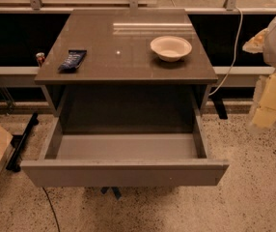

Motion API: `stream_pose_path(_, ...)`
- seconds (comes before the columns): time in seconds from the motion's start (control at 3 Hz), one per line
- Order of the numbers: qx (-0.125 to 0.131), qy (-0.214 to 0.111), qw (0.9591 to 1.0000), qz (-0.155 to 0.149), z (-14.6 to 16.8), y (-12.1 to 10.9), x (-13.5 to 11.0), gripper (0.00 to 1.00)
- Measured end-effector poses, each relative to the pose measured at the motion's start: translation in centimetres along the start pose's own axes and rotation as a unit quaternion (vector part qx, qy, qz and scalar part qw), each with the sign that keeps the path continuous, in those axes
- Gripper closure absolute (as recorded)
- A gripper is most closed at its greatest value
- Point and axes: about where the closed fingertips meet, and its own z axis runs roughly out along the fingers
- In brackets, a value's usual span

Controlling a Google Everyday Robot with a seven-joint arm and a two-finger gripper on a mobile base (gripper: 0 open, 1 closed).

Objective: Place rxbar blueberry into top drawer

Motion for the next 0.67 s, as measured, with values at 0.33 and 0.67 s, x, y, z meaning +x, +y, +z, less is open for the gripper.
stream_pose_path(0.33, 0.001, -0.001, 1.0, 0.0, 0.0, 0.0, -0.1, 0.0)
stream_pose_path(0.67, 0.004, -0.059, 0.9982, -0.008, 1.6, -1.5, -3.5, 0.0)
